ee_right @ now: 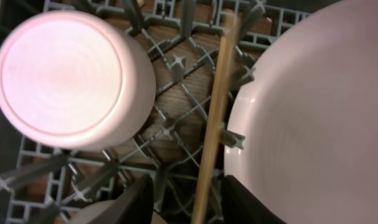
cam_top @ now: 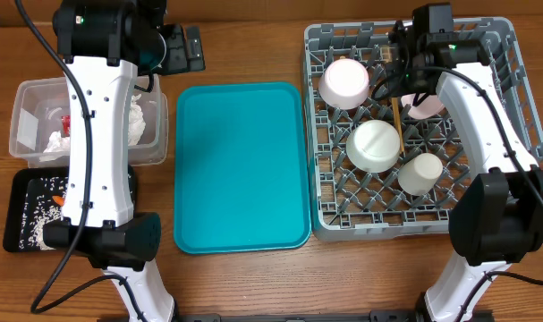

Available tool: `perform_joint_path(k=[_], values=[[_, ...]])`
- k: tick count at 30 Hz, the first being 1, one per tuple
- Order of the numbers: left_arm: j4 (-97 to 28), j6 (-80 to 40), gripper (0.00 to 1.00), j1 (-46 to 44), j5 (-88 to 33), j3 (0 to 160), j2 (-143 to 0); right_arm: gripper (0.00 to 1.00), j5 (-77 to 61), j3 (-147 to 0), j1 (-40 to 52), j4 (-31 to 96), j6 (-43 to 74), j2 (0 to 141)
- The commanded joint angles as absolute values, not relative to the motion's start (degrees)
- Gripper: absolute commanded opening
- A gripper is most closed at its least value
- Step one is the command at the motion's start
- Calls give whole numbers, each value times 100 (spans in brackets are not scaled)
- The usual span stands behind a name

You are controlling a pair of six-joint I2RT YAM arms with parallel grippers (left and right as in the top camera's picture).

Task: Sort waste into correct bins and load items into the dishwasher
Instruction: 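Insert the chopstick upright in the rack and open the right gripper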

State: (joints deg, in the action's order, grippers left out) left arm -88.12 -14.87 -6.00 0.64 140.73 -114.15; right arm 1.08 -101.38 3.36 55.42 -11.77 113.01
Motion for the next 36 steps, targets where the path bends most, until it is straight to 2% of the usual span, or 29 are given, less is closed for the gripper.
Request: perform_joint_path(k=[1,5,8,10,11,13,15,36], values=[[-8803,-1544,100,-639,1,14184,-11281,42,30,-10228,292,5516,-1181,11308],[-8803,-1544,100,-639,1,14184,-11281,43,27,-10232,292,5487,-1177,11301],[-8803,-1544,100,-639,1,14184,-11281,47,27,-10294,320,5509,-1063,11203],[-8805,-1544,100,-639,1,14184,-11281,53,-102,-10368,346,5553,-801,11067],[-8805,-1544,100,-639,1,14184,-11281,57,-250,-10414,353,5575,-694,10982],[-8805,-1544,100,-639,1,14184,-11281,73,-650,-10503,368,5588,-530,10785],[-8803,-1544,100,-639,1,14184,-11281,100,-1015,-10562,373,5583,-399,10604],[-8805,-1544,100,-639,1,14184,-11281,100,-1317,-10571,373,5607,-403,10361]])
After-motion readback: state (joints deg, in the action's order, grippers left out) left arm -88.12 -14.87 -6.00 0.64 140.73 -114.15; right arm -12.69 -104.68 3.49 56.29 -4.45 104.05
